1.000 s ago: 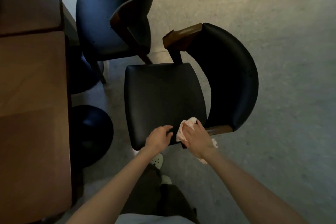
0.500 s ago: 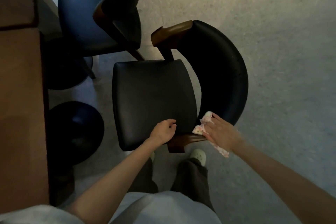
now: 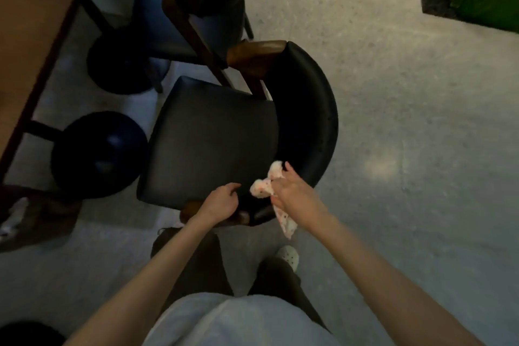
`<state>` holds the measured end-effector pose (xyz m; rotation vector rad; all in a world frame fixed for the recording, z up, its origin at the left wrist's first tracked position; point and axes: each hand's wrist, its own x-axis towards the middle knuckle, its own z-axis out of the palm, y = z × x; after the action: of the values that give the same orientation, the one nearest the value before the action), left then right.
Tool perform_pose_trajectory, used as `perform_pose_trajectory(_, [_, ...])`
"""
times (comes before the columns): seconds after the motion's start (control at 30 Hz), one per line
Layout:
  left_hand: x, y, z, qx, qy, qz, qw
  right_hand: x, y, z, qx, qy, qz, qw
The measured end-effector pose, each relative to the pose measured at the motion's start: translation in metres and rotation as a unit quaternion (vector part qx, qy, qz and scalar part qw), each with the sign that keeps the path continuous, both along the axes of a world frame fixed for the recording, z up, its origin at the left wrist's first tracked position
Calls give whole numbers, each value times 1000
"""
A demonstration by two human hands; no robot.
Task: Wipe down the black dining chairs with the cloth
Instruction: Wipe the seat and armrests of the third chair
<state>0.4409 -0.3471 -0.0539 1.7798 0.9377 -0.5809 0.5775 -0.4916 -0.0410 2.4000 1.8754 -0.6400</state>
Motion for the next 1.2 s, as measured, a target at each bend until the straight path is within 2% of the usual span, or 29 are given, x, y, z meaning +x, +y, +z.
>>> perform_pose_trajectory(0.03, [1, -9, 3, 0, 0, 22, 1000, 20, -5, 4, 4, -2, -1, 1000])
perform_pose_trajectory(0.1, [7, -26, 11, 4, -8, 59, 998, 56, -14, 21, 35, 51, -58, 996])
perform_pose_trajectory(0.17, [19, -39, 21, 9, -22, 76, 997, 85, -21, 43, 143, 125, -145, 971])
perform_pose_trajectory(0.23, [33, -48, 29, 18, -34, 76, 996, 111, -19, 56, 174, 111, -173, 963])
perform_pose_trajectory(0.37, [57, -59, 33, 16, -38, 68, 997, 167, 17, 62, 162, 50, -181, 969])
perform_pose_trajectory(0.43, [65, -61, 28, 15, -43, 64, 997, 189, 41, 61, 161, 45, -161, 973])
perform_pose_trajectory(0.53, [77, -61, 22, 11, -68, 59, 996, 213, 72, 53, 136, 32, -57, 989])
perform_pose_trajectory(0.6, [87, -59, 18, -4, -99, 89, 991, 226, 87, 40, 135, 19, -17, 991])
perform_pose_trajectory(0.67, [96, -57, 16, -20, -115, 112, 987, 231, 96, 27, 119, 23, -10, 993])
perform_pose_trajectory(0.8, [109, -52, 15, -43, -93, 73, 992, 234, 96, 9, 78, -2, -16, 997])
perform_pose_trajectory(0.87, [111, -50, 14, -53, -82, 75, 992, 237, 93, 4, 66, 29, -24, 997])
perform_pose_trajectory(1.07, [114, -50, 11, -63, -54, 93, 992, 243, 73, 5, 108, 127, -15, 986])
perform_pose_trajectory(1.2, [111, -59, 8, -37, -50, 119, 991, 230, 35, 10, 121, 150, -41, 980])
